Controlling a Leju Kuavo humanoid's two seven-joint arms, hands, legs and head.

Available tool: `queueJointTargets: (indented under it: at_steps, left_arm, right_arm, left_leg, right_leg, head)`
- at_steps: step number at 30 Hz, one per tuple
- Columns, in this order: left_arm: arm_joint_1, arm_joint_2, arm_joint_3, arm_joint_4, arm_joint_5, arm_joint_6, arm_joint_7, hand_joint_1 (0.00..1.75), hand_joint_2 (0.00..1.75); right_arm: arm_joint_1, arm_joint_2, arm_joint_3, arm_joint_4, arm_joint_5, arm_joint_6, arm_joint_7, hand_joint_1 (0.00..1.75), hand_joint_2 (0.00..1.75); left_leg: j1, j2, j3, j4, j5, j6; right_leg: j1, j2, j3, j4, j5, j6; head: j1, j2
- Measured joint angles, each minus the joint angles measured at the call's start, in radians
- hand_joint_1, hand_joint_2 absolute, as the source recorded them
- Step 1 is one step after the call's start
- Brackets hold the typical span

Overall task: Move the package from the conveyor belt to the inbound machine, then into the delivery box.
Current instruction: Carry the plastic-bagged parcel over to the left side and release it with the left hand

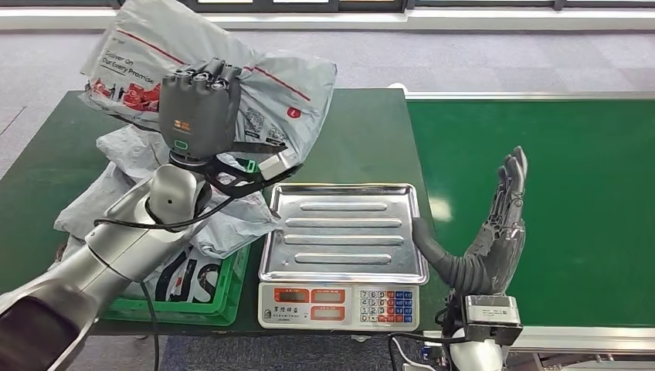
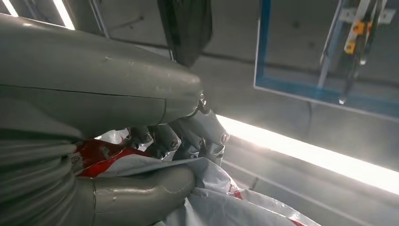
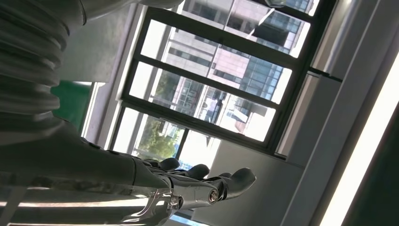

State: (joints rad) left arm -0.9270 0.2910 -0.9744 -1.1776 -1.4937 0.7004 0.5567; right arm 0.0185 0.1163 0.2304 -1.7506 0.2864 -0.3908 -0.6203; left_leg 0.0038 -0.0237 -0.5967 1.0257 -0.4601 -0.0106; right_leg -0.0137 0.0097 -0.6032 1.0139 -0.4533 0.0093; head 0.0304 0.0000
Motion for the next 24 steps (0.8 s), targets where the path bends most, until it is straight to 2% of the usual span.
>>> queueJointTargets:
  at_steps: [3,8,13,15,17,21,24]
  left_arm:
    - [-0.024,0.053,-0.083,-0.011,0.0,0.0,0.075,1.75,1.75]
    - [-0.006,0.095,-0.11,-0.01,0.0,0.0,0.058,1.75,1.75]
    - [0.018,0.11,-0.104,0.005,0.0,0.0,0.016,1.75,1.75]
    - [0.058,0.111,-0.067,0.029,0.0,0.0,-0.025,1.75,1.75]
    - [0.127,0.11,0.003,0.051,0.0,0.0,-0.088,1.75,1.75]
    - [0.298,0.093,0.209,0.082,0.001,0.0,-0.218,1.75,1.75]
    - [0.402,0.076,0.339,0.094,0.0,0.0,-0.243,1.75,1.75]
  right_arm:
    - [0.008,0.0,0.0,0.0,0.0,-0.007,-0.001,0.0,1.75]
    - [0.018,0.0,0.0,0.0,0.001,-0.01,-0.001,0.0,1.75]
    - [0.021,0.0,0.0,-0.002,0.005,-0.018,0.009,0.0,1.75]
    - [0.03,0.0,0.0,-0.007,0.011,-0.025,0.015,0.0,1.75]
    - [0.048,0.0,0.0,-0.018,0.018,-0.032,0.016,0.0,1.75]
    - [0.087,0.0,0.0,-0.043,0.03,-0.033,0.013,0.0,1.75]
    - [0.099,0.0,0.0,-0.055,0.04,-0.029,0.016,0.0,1.75]
  left_leg:
    - [0.0,0.001,0.0,0.0,0.0,0.0]
    - [0.0,0.001,0.0,0.0,0.0,0.0]
    - [0.0,0.001,0.0,0.0,0.0,0.0]
    - [0.0,0.002,0.0,0.0,0.0,0.0]
    - [0.0,0.004,0.001,-0.001,-0.001,-0.001]
    - [0.0,0.008,0.002,-0.002,-0.002,-0.003]
    - [0.0,0.008,0.002,-0.002,-0.003,-0.003]
  right_leg:
    - [0.0,0.001,0.0,0.0,0.0,0.0]
    - [0.0,0.002,0.0,0.0,0.0,0.0]
    - [0.0,0.002,0.0,0.0,0.0,0.0]
    - [0.0,0.003,0.0,0.0,0.0,0.0]
    - [0.0,0.005,-0.001,0.0,0.0,0.0]
    - [0.0,0.009,-0.002,0.0,-0.001,-0.001]
    - [0.0,0.009,-0.003,0.0,-0.001,-0.002]
  head:
    - [0.0,0.0]
    - [0.0,0.0]
    - [0.0,0.0]
    - [0.0,0.0]
    - [0.0,0.0]
    - [0.0,0.0]
    - [0.0,0.0]
